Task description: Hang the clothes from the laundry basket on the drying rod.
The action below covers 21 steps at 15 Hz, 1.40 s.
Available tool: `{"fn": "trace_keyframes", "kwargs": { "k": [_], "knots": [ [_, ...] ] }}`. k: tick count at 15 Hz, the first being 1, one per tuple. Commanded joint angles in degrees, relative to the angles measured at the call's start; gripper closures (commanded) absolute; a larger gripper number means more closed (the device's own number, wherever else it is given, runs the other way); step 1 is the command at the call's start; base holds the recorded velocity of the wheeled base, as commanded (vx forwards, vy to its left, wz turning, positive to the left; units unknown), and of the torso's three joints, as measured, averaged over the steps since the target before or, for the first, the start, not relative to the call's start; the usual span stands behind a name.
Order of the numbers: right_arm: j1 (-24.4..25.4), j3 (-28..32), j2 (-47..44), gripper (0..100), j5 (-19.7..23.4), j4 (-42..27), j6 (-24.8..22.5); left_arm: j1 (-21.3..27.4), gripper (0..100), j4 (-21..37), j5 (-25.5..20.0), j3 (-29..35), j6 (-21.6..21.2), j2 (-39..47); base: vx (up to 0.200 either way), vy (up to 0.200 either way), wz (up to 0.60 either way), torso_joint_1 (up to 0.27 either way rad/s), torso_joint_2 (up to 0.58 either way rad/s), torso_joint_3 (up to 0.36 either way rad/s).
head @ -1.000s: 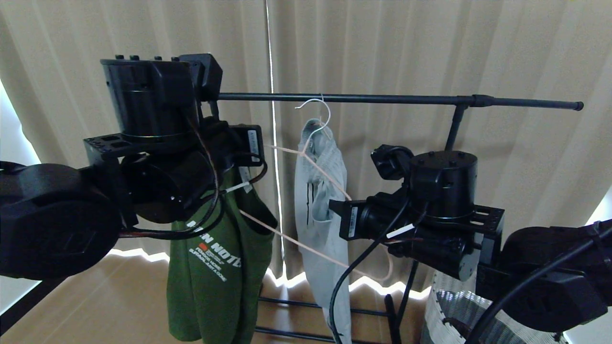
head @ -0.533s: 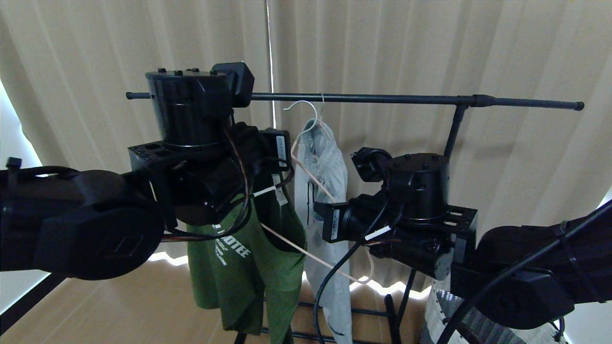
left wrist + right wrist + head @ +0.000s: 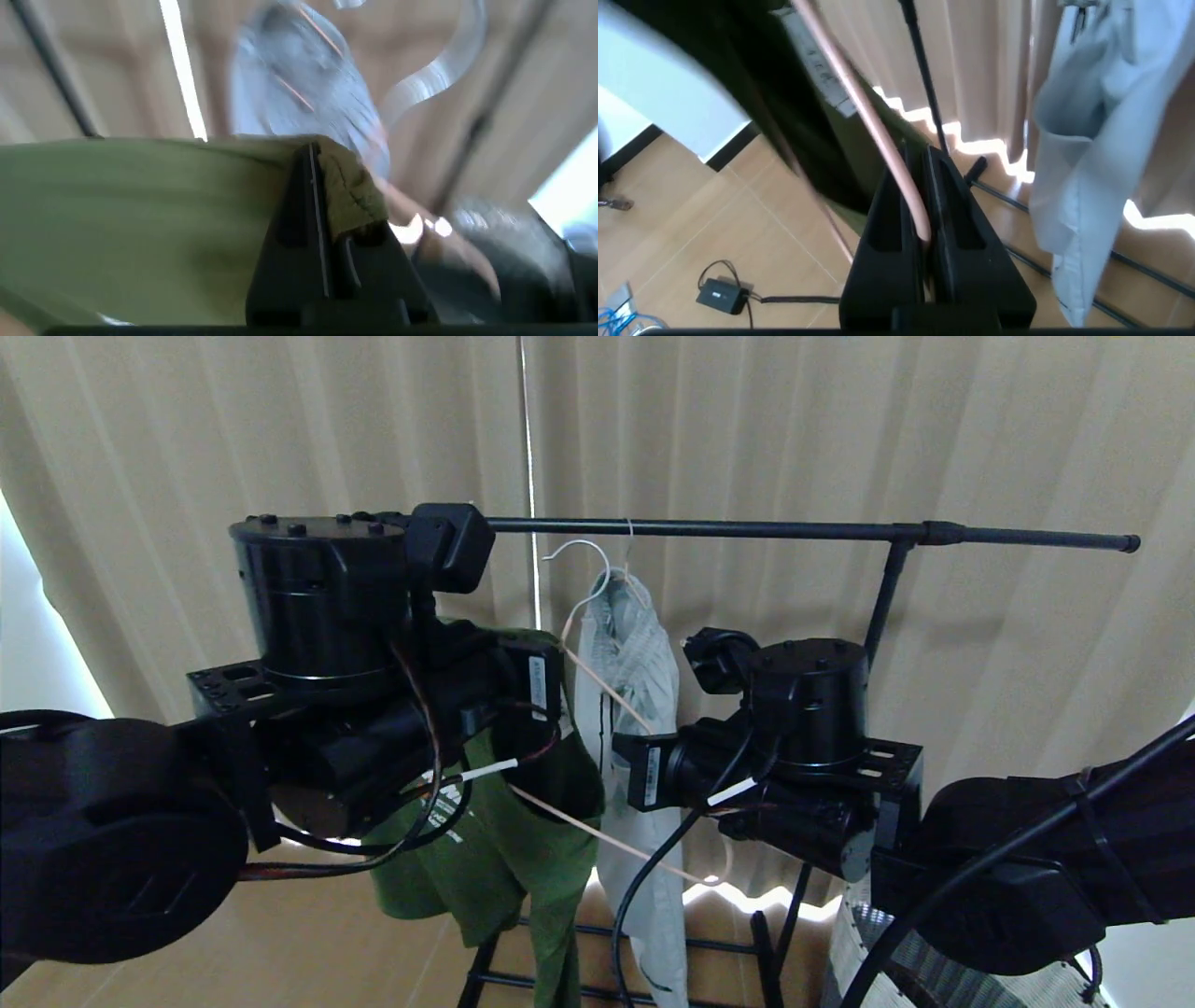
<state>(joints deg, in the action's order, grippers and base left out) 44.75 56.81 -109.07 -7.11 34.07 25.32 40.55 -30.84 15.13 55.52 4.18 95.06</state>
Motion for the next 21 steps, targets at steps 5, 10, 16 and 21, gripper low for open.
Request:
{"fn": "trace_keyframes", "kwargs": {
  "k": [5,10,16,21],
  "knots": [
    [-0.02,0.06,1.67,100,-0.10,0.20,-1.06,-0.20,100,-0.18,-3.70,-7.18,-1.19,-4.97,0.000,0.000,0.00,0.000,0.00,0.000],
    [-0.10,-0.21,3.07,100,-0.19,0.56,-3.52,-0.64,0,-0.18,-3.88,-7.70,-1.90,-7.52,0.000,0.000,0.00,0.000,0.00,0.000],
    [-3.79,-0.38,5.27,100,-0.19,0.38,-7.04,-0.64,0,-0.36,-4.05,-12.27,-6.47,-15.26,0.000,0.000,0.00,0.000,0.00,0.000],
    [-7.75,-5.04,8.70,100,-0.10,0.73,-12.66,-1.79,0,-0.71,-3.97,-15.00,-7.52,-20.36,0.000,0.000,0.00,0.000,0.00,0.000]
  ]
}}
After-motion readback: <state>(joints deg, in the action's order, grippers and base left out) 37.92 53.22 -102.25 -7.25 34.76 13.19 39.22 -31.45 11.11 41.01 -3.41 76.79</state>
